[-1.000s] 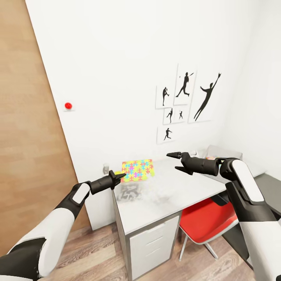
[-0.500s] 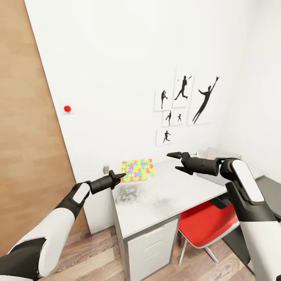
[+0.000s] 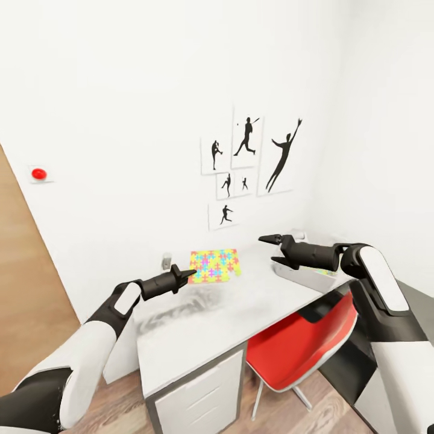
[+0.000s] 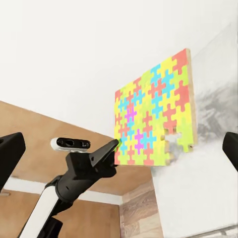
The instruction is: Put all the toys in the child's room - the three board games (two on the bed and one on the table), the two jigsaw puzzles on the table, and the tennis ball on the table - inside the toy box on the table in the child's room.
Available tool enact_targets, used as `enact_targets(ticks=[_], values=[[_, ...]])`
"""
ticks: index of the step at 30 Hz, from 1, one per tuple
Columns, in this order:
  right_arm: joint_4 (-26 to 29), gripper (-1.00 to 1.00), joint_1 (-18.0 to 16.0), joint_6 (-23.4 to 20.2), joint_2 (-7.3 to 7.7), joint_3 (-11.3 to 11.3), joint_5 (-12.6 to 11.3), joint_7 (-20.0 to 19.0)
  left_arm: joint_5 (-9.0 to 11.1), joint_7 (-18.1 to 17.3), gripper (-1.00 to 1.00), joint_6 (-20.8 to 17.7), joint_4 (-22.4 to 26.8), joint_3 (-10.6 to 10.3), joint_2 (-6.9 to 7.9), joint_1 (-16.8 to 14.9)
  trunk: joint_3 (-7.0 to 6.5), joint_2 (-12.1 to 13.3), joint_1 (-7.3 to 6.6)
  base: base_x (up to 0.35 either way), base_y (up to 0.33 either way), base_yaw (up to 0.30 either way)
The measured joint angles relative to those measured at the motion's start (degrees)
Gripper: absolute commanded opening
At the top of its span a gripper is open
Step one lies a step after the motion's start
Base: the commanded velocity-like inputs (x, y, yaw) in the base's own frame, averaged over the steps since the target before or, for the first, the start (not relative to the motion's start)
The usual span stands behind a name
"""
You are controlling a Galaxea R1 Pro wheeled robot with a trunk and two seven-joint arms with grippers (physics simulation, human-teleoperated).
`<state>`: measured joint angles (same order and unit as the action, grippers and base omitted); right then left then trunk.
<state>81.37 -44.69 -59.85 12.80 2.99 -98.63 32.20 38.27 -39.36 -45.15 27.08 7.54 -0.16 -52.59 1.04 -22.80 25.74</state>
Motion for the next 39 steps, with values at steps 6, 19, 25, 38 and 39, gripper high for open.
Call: enact_targets(ticks=[6, 19, 25, 38, 39], values=[[-0.08, 1.0, -0.38, -0.09, 0.16, -0.94, -0.04, 0.0, 0.0, 0.01, -1.0, 0.08, 0.0, -0.35, 0.01, -0.01, -0.14, -0.02, 0.01, 0.024, -0.096, -0.282], [-0.36, 1.0, -0.44, -0.02, 0.01, -1.02, 0.04, 0.0, -0.01, 0.0, -1.0, 0.15, 0.0, -0.38, 0.01, -0.03, -0.55, -0.06, 0.02, 0.009, -0.012, -0.282], [-0.43, 1.0, -0.45, -0.03, 0.0, -0.99, 0.06, 0.0, -0.01, 0.0, -1.0, 0.17, 0.0, -0.35, -0.04, -0.03, -0.77, -0.08, 0.0, 0.162, -0.148, -0.279], [-0.38, 1.0, -0.45, -0.05, -0.33, -0.96, 2.61, -0.01, -0.18, 0.57, -1.0, 0.18, 0.0, -0.32, -0.07, -0.04, -1.31, -0.09, -0.01, 0.269, -0.131, -0.276], [-0.3, 1.0, -0.45, -0.04, -0.43, -0.96, 3.18, -0.01, -0.19, 0.61, -1.0, 0.19, 0.0, -0.32, -0.04, -0.04, -1.35, -0.08, -0.01, 0.325, -0.011, -0.264]])
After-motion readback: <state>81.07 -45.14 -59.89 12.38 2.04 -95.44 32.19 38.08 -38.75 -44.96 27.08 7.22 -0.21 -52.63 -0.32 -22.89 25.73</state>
